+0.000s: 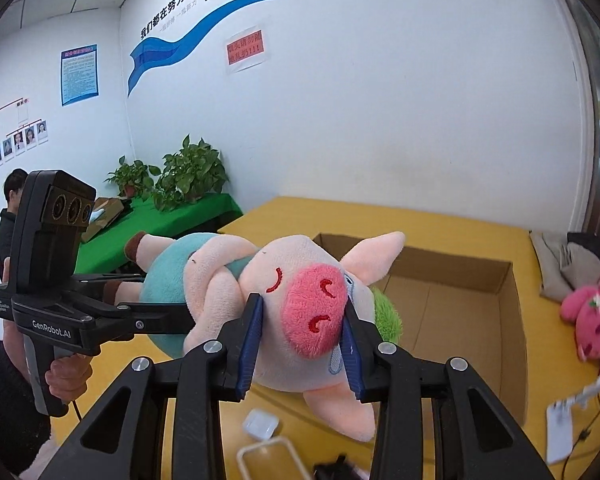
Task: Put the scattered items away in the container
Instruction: 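Carry the plush pig with the right gripper over the box and release, then withdraw the right gripper from the box toward the clear phone case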
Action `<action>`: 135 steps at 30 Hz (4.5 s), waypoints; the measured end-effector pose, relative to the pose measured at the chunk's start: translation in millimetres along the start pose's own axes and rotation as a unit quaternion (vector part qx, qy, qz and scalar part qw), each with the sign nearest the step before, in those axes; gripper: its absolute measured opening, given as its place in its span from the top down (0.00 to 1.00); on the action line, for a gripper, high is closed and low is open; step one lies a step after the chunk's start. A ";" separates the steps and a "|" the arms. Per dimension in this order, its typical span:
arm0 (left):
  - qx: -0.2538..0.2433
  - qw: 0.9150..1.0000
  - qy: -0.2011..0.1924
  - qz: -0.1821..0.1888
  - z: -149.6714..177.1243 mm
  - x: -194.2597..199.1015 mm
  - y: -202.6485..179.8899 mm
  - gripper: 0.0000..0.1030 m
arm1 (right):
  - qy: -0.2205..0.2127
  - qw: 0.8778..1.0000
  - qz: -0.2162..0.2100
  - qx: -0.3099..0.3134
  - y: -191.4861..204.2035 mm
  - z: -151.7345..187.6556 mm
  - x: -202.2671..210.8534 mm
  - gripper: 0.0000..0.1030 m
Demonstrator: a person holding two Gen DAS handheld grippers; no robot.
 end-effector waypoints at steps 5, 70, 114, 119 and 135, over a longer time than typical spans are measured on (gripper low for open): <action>0.009 1.000 -0.004 0.000 -40.6 -20.8 34.4 0.30 | -0.007 1.000 0.008 0.004 -8.6 -34.9 -44.6 0.62; 0.084 0.978 0.137 -0.133 84.0 -80.3 92.5 0.22 | 0.195 0.966 0.158 -0.058 -160.5 137.9 -120.0 0.01; -0.044 0.979 -0.063 -0.187 130.3 27.5 -113.3 0.22 | 0.047 0.975 0.219 -0.011 -53.0 106.0 83.8 0.00; -0.025 0.983 -0.055 -0.174 134.7 25.4 -106.8 0.22 | 0.045 0.975 0.215 -0.006 -52.1 108.0 87.5 0.00; 0.086 0.983 0.060 -0.154 175.7 -49.1 -58.4 0.22 | 0.138 0.986 0.078 -0.058 -91.7 188.3 39.0 0.00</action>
Point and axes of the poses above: each gripper's, at about its wrist camera, not at the fingertips, and x roughly against the way its jaws point, y to its left, z to its underside, the point moved 2 cm from there along -x, roughly the way its jaws point, and after that the axes turned 13 degrees about z, right-handed, at the moved point
